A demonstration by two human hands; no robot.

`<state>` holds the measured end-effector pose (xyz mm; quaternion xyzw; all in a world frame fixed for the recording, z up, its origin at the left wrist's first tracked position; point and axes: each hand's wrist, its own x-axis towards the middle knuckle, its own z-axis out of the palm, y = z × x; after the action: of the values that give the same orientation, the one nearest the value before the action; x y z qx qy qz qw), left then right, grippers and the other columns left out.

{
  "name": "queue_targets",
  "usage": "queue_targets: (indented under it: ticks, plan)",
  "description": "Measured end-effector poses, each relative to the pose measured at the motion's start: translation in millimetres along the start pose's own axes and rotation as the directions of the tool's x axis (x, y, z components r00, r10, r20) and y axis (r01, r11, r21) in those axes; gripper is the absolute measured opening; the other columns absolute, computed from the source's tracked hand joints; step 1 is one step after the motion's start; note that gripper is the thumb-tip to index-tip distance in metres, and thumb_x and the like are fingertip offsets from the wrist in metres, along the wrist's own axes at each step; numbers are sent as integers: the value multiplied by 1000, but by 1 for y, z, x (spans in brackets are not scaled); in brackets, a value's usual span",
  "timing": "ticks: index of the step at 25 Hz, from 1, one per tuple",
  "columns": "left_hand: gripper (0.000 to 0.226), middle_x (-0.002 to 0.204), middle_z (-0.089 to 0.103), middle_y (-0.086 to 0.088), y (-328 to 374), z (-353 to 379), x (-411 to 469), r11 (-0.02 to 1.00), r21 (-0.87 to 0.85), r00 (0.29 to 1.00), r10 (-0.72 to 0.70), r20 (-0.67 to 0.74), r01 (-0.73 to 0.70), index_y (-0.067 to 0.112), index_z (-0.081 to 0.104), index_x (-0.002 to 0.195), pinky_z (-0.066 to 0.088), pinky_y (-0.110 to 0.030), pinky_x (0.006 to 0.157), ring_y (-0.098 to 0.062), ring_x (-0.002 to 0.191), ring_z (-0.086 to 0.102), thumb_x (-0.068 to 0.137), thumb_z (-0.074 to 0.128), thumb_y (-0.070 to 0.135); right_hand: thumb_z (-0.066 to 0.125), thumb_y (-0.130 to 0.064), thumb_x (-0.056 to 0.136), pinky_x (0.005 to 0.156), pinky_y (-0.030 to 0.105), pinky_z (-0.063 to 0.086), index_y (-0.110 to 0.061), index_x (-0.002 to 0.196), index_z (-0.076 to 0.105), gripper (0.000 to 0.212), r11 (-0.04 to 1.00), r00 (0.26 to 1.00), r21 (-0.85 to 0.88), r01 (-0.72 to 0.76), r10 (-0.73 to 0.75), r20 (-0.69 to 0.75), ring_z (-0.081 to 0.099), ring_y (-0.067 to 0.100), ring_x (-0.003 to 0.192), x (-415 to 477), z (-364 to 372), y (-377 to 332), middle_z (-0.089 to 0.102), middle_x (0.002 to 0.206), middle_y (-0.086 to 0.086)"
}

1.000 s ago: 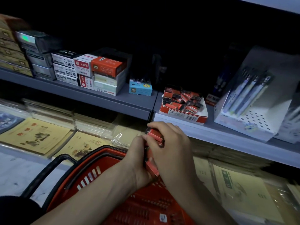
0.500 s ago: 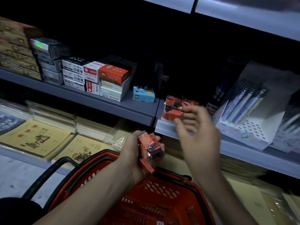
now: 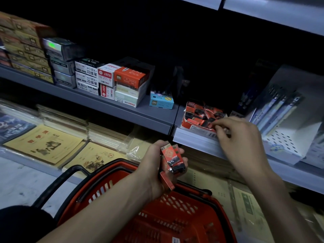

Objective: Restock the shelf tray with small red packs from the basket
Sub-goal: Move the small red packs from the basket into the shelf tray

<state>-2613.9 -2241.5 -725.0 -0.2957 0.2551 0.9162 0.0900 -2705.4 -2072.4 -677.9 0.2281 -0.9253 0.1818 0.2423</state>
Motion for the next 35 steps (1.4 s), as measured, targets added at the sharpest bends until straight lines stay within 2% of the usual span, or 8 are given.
queue_targets:
  ticks: [2, 5, 9, 17, 23, 30, 33, 35]
  plan:
    - [43, 86, 65, -19, -1, -1, 1, 1000, 20, 1000, 5, 12, -5, -4, 64, 121, 59, -27, 48, -26, 69, 62, 101, 53, 32, 63, -14, 98, 81, 21, 49, -20, 107, 78, 19, 989, 995, 140, -55, 66, -79, 62, 6, 91, -14, -9, -14, 71, 101, -10]
    - [37, 79, 65, -14, -4, -1, -1, 999, 53, 999, 5, 45, -7, 0, 66, 105, 51, -20, 40, -23, 61, 63, 102, 50, 33, 68, -33, 92, 69, 16, 49, -35, 99, 77, 12, 876, 976, 432, -212, 170, 134, 62, -2, 81, -43, -11, -53, 69, 88, -20]
    - [40, 66, 68, -8, -13, -5, 3, 989, 145, 995, 6, 98, -20, 8, 67, 78, 51, -18, 45, -18, 48, 66, 101, 44, 30, 73, -43, 87, 68, 19, 42, -39, 106, 76, 20, 908, 930, 350, -231, 100, 353, 55, 1, 74, -58, 10, -75, 58, 86, -14]
    - [46, 98, 70, -18, -15, -5, 9, 991, 125, 998, 31, 55, -38, -3, 71, 113, 55, -28, 57, -24, 68, 65, 100, 51, 36, 79, -13, 86, 64, 31, 60, -23, 93, 77, 12, 550, 879, 687, -475, 271, 392, 68, 10, 60, -40, -13, -62, 74, 78, 0]
    - [44, 82, 66, -22, -6, -8, 6, 989, 145, 999, 14, 43, -20, -3, 69, 94, 52, -23, 41, -25, 59, 62, 102, 52, 37, 76, -25, 90, 67, 28, 53, -27, 97, 69, 10, 774, 922, 523, -356, 381, 64, 68, 2, 72, 28, -5, -16, 74, 76, -6]
    - [45, 78, 66, -22, 3, -4, 9, 987, 157, 998, 30, 55, -39, -4, 69, 95, 52, -25, 42, -25, 58, 62, 103, 52, 37, 75, -34, 90, 71, 29, 53, -29, 98, 77, 9, 914, 953, 279, -295, 304, 14, 66, 8, 77, 42, 32, -5, 70, 81, -10]
    - [44, 81, 66, -21, 6, 1, 7, 986, 155, 997, 45, 54, -53, -3, 69, 97, 56, -25, 46, -25, 62, 62, 103, 51, 37, 69, -31, 94, 66, 17, 44, -32, 95, 75, 6, 936, 970, 294, -193, 227, -84, 60, 4, 76, 25, 14, -21, 64, 87, -9]
    - [43, 82, 64, -20, 5, 5, 4, 988, 145, 997, 53, 56, -60, -2, 66, 100, 55, -23, 45, -24, 62, 60, 104, 49, 37, 69, -31, 94, 58, 13, 40, -33, 90, 75, 8, 891, 977, 405, -208, 205, 51, 57, 1, 67, 1, -2, -39, 64, 77, -9]
